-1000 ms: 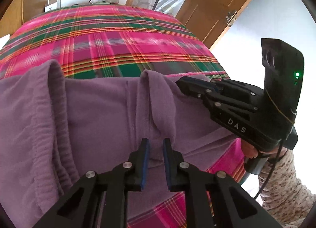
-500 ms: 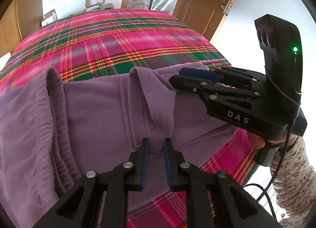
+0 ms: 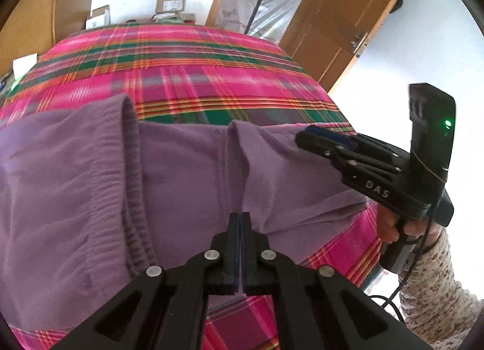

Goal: Fold clothes

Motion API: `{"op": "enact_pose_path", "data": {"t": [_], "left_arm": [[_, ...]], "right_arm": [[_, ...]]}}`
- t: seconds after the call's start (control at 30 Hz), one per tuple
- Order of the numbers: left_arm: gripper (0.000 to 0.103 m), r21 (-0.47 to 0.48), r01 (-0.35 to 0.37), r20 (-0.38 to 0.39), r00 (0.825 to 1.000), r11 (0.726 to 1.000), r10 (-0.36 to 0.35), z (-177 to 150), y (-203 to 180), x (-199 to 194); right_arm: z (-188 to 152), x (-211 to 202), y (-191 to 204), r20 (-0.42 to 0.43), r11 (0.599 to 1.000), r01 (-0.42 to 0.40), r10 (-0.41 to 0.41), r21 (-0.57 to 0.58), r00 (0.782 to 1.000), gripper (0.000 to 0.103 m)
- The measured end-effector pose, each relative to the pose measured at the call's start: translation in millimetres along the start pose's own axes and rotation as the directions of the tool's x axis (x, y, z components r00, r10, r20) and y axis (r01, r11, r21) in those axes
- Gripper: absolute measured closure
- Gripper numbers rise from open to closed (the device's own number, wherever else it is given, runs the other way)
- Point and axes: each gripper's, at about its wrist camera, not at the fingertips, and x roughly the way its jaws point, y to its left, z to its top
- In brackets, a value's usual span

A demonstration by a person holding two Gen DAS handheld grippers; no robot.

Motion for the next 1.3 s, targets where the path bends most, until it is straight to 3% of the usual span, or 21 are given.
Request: {"op": "enact_pose_path", "data": {"t": [0.23,0.3,0.37,0.47,0.73,0.93,1.1,1.3], "left_arm": [[0.102,-0.025,0.01,0.009,1.0,1.0,-0.01,-1,0,0],[0.099,-0.026,0.006,0.017,1.0,1.0,-0.006,1,-2,0],[0.087,-0.027,0.002,0.026,1.0,1.0,-0.002,2,-4,0],[0.077,-0.037,-0.013,0.022,1.0,0.999,0.014,6,-5,3],[0.076,-0.023,-0.061,-0.043,0.997,0.998,0.06,2,-10,20],[0.076,0.02,-0.08,-0.045,0.996,0.997,0.081,-3,-13,19],[0.077,0.0,-0.041,-0.056,0.998,0.999,0.041,-3,-6,15],[0.076,-0.162,0.073,-0.094,0.992,0.984,-0.089,5,13,15]], "right_arm": [[2,-5,19,0.013,0.994,-0.07,0.072,-0.084,0.997,0.075],[3,1,28,-0.021,0.99,-0.045,0.043,-0.131,0.999,0.073],[3,7,30,-0.047,0.987,-0.025,0.018,-0.156,0.999,0.072],[2,14,30,-0.077,0.984,0.001,-0.015,-0.178,0.997,0.072],[12,29,21,-0.098,0.993,0.026,-0.037,-0.112,0.995,0.072],[19,39,19,-0.115,0.995,0.067,-0.075,-0.072,0.991,0.072],[25,7,4,-0.024,0.992,0.123,-0.124,-0.022,0.992,0.072],[8,-47,-14,0.049,0.992,0.127,-0.127,0.0,0.991,0.072]]}}
